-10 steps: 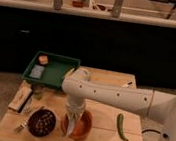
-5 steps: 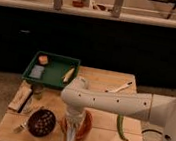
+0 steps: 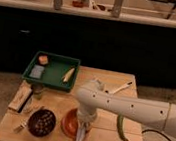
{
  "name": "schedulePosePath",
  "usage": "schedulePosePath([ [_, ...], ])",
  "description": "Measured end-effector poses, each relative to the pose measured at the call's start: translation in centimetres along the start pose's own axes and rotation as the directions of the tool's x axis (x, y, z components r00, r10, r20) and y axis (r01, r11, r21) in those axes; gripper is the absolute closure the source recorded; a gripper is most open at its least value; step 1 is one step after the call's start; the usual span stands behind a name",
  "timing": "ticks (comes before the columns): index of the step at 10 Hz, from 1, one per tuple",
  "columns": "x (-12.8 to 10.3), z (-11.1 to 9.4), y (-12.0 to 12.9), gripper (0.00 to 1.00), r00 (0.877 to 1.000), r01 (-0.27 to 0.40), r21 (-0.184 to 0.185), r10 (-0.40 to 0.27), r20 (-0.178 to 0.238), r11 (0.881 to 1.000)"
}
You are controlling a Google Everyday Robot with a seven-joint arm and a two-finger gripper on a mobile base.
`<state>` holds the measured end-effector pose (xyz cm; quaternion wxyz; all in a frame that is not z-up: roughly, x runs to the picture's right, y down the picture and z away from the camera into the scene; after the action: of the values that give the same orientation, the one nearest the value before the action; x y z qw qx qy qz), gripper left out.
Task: Wipe red bowl with towel
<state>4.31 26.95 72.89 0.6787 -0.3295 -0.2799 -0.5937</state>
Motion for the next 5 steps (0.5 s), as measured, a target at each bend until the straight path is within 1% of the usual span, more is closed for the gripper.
schedulePosePath([
  [1, 0.9, -0.3, -0.2, 1.0, 1.0, -0.016, 0.011, 0.016, -0.014, 1.0],
  [3, 1.8, -0.6, -1.0, 1.0, 0.999, -0.022, 0.026, 0.022, -0.025, 0.999],
  [5, 2.2, -1.1, -2.8, 1.0, 0.999, -0.002, 0.036, 0.003, -0.036, 0.999],
])
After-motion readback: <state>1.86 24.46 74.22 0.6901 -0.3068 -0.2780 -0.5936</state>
